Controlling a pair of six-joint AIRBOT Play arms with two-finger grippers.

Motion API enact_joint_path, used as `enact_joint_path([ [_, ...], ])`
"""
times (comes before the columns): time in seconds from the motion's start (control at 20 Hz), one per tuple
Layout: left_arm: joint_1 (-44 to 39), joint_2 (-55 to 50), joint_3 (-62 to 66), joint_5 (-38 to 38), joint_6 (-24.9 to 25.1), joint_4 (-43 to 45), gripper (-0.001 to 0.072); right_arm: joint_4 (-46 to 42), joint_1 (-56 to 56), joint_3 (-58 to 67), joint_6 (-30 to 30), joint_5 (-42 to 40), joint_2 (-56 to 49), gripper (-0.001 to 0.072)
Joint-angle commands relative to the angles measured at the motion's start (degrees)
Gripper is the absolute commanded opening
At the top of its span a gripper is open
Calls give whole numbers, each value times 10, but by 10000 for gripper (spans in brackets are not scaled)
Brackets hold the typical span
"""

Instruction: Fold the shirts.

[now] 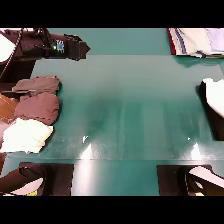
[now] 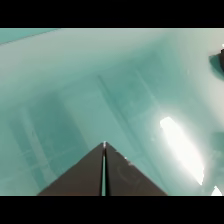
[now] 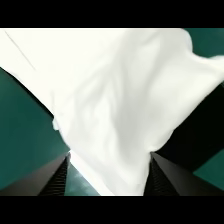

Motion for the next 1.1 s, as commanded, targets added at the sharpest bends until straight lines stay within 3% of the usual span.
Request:
enact_joint_path([
  [0.0, 0, 0, 0, -9, 0, 0, 25, -18, -36, -52, 1, 5, 21, 606],
  [0.25, 0, 0, 0, -10, 0, 0, 25, 71, 7, 5, 1, -5, 43, 599],
  [0.4, 0, 0, 0, -10, 0, 0, 25, 165, 111, 35, 1, -5, 52, 590],
  [0.55, 0, 0, 0, -12, -1, -2, 25, 183, 258, 65, 1, -14, 51, 562],
  [0.75, 0, 0, 0, -5, 0, -2, 25, 182, 424, 87, 0, -73, 51, 24],
  [1.05, 0, 0, 0, 0, 0, -2, 25, 182, 513, 90, -26, -106, 51, 17],
])
